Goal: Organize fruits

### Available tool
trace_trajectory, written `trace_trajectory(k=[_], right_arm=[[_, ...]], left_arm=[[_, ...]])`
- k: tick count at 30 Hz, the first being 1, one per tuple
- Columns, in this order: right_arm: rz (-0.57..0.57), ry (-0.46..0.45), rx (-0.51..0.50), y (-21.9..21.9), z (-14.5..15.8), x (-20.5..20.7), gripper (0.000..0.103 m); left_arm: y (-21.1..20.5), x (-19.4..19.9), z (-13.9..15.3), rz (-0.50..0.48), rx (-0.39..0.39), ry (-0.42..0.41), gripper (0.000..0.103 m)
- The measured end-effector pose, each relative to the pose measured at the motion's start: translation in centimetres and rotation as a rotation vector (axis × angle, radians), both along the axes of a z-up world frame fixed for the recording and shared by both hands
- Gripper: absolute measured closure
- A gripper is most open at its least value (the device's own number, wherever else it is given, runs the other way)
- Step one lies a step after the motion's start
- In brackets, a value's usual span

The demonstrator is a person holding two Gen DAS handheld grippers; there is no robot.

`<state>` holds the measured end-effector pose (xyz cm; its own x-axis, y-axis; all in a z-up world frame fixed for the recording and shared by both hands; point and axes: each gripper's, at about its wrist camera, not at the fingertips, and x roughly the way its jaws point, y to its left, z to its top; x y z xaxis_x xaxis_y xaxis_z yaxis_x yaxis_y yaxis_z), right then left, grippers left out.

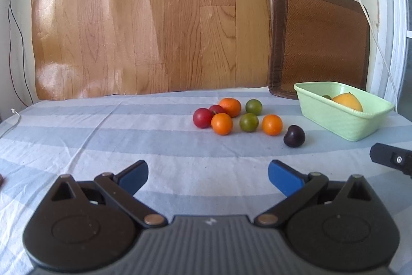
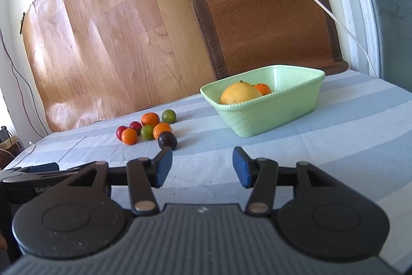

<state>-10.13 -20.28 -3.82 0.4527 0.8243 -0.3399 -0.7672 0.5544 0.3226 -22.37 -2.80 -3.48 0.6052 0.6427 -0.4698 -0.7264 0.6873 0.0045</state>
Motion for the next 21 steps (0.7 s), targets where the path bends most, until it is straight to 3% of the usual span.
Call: trace_trajectory(k=[8, 13, 17, 21], right_arm=[[0.021, -0.003, -0.044, 0.8, 0.0, -0.1, 0.048], [0.052, 0.003, -0.074, 1.4, -0.2, 0.0, 0.048], [0.077, 0.014, -0.079, 1.6, -0.3, 0.1, 0.048], [0.099, 0.022, -0.086, 1.7, -0.3, 0.1, 0.046]], left_arm=[[1.7, -0.4, -1.0, -0.033, -0.180, -0.006, 0.003], [1.7, -0.4, -1.0, -0.074, -0.181, 0.021, 0.001], [0.6, -0.3, -1.2, -0.154, -0.100, 0.156, 0.000], [1.0, -1.0, -1.2, -0.198, -0.112, 0.167, 0.000]])
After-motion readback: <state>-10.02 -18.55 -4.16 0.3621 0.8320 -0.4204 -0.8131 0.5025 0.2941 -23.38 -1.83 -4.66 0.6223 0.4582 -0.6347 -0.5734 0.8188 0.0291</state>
